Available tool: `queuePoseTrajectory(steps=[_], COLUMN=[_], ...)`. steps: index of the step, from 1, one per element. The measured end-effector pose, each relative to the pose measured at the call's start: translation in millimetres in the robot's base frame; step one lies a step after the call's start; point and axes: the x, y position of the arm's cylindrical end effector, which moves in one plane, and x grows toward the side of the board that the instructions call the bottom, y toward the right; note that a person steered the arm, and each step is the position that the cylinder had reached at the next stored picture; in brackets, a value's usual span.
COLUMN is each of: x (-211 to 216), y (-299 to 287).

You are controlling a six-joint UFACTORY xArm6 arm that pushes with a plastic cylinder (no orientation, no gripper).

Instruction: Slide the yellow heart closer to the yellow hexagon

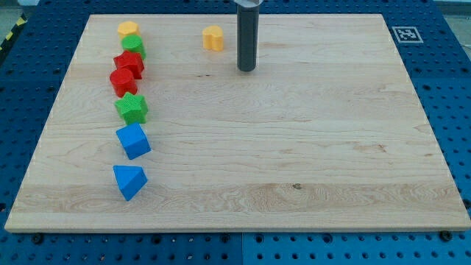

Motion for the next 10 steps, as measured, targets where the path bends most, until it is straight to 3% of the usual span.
queuePoseTrajectory(steps=[1,5,10], x=[-35,-64,-44], y=[2,-53,-68])
